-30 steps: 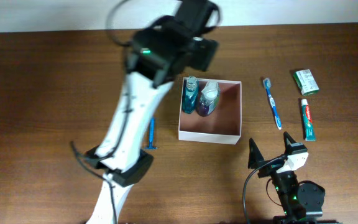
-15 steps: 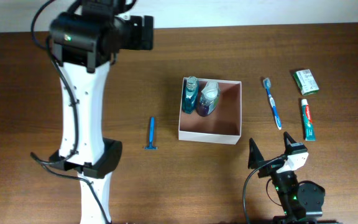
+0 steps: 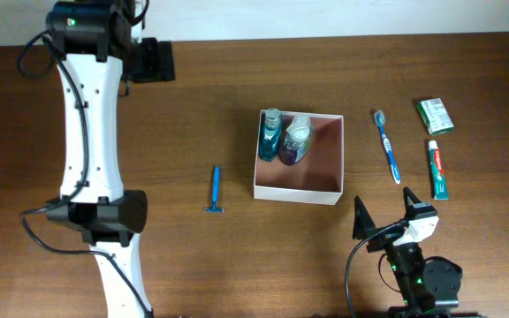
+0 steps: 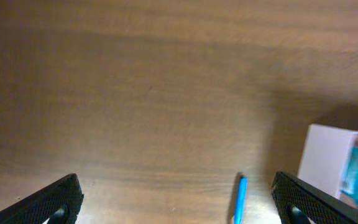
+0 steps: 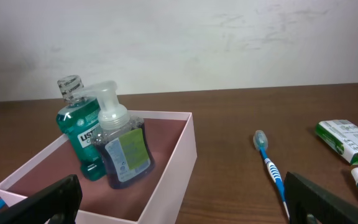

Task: Pack container
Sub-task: 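Open the left gripper and retract it to the left, then move the right gripper toward the green-white soap bar box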

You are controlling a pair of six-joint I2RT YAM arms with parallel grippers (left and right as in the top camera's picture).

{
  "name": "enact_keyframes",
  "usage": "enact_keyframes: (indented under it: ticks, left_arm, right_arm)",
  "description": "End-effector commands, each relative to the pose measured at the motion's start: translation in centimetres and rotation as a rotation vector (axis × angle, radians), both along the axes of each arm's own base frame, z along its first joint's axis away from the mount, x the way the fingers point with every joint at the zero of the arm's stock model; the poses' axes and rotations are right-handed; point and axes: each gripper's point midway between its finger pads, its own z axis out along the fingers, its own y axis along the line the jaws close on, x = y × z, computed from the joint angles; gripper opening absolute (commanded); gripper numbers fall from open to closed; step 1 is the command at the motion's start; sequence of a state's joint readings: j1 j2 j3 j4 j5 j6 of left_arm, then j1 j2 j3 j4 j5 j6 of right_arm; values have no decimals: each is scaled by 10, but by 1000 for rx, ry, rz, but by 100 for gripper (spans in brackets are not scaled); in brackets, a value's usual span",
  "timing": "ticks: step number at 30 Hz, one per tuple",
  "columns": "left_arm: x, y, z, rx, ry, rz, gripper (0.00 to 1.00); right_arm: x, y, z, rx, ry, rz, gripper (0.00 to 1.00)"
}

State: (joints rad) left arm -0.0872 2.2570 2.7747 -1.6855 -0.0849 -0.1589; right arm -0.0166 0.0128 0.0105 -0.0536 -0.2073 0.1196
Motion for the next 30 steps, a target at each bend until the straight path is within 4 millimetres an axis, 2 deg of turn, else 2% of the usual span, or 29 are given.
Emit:
enact_keyframes:
  ticks: [1,8,10,12,19,23,25,28,30]
  left_arm:
    - [-4,8,-5,-12,26,28,99]
    - [-5,13,-12,-11,49,40,99]
    - [-5,13,-12,-11,49,40,99]
    - [-5,13,-12,-11,49,39,99]
    - [-5,13,-12,-11,49,39,99]
    - [-5,13,-12,-11,49,39,99]
    - [-5,13,-12,-11,49,39,99]
    - [-5,13,-12,-11,49,39,99]
    - [-5,13,-12,-11,49,39,99]
  right_arm:
    - [-1,2,-2,-8,1,8,99]
    - [0,2,-2,-8,0,6,99]
    - [0,1,5,-8,-26,2,98]
    - [-2,12,9,-6,-43,66,98]
    - [-24,61,2,12,-10,377,98]
    - [-31,72,3,14,-18,454,98]
    - [-35,76,16,1,-76,489,99]
    - [-48,83,65,-56,-281,543,99]
    - [-54,79,100,-80,-381,506,98]
